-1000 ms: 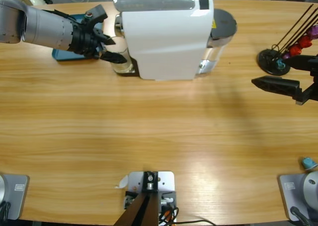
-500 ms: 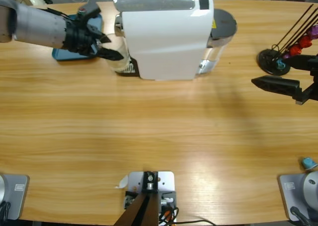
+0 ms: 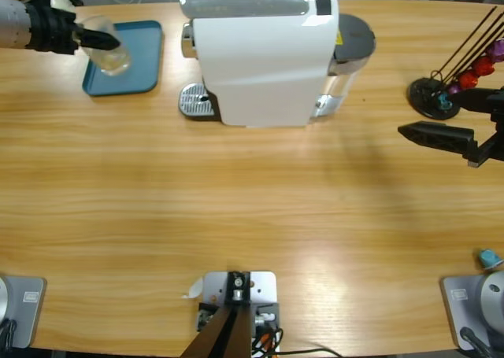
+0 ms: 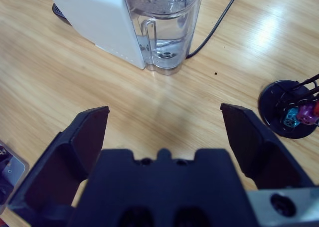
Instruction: Pour coffee
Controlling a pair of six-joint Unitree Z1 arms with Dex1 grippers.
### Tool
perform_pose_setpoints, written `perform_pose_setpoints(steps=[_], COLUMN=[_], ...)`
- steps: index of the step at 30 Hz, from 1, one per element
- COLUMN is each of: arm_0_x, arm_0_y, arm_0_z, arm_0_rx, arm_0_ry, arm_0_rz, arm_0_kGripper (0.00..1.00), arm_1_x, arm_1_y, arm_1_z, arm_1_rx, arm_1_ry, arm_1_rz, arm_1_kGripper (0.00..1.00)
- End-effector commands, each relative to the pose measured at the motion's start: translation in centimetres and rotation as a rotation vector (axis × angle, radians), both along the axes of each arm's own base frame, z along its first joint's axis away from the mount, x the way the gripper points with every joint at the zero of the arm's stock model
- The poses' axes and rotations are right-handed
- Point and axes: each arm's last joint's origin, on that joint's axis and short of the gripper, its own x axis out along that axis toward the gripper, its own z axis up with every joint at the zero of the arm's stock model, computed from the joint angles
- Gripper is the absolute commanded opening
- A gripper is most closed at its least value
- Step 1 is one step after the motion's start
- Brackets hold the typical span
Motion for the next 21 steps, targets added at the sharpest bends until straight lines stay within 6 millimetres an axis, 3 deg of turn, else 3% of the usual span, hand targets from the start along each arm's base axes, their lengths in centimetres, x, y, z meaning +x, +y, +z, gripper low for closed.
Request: perform_pose_setpoints(steps=[1, 6, 12, 13, 14, 15, 18, 21], arm_0_x=[3.7, 4.8, 5.2, 5.1, 4.8, 4.6, 3.5, 1.7], arm_0_y=[0.5, 0.2, 0.0, 0.0, -0.2, -0.5, -1.0, -0.6], arm_0_z=[-3.7, -5.3, -5.9, -6.1, -6.4, -6.4, -5.4, -3.0], arm_0_rx=[0.004, 0.009, 0.015, 0.017, 0.018, 0.016, 0.012, 0.005], arm_0_ry=[0.050, 0.080, 0.091, 0.100, 0.109, 0.113, 0.095, 0.043], arm_0_rz=[0.120, 0.131, 0.126, 0.124, 0.118, 0.104, 0.073, 0.071], arm_0_kGripper=[0.000, 0.000, 0.000, 0.215, 0.726, 0.959, 0.991, 0.991], arm_1_x=[0.0, 0.2, 0.3, 0.3, 0.3, 0.3, 0.1, 0.0], arm_1_y=[0.1, 0.3, 0.4, 0.4, 0.4, 0.4, 0.3, 0.2], arm_1_z=[-1.3, -1.4, -1.5, -1.5, -1.5, -1.4, -1.4, -1.4], arm_1_rx=[-0.023, -0.029, -0.031, -0.031, -0.030, -0.029, -0.025, -0.022], arm_1_ry=[0.039, 0.048, 0.052, 0.052, 0.051, 0.048, 0.044, 0.040], arm_1_rz=[0.002, 0.004, 0.005, 0.005, 0.005, 0.004, 0.005, 0.005], arm_1_kGripper=[1.000, 1.000, 1.000, 1.000, 1.000, 1.000, 1.000, 1.000])
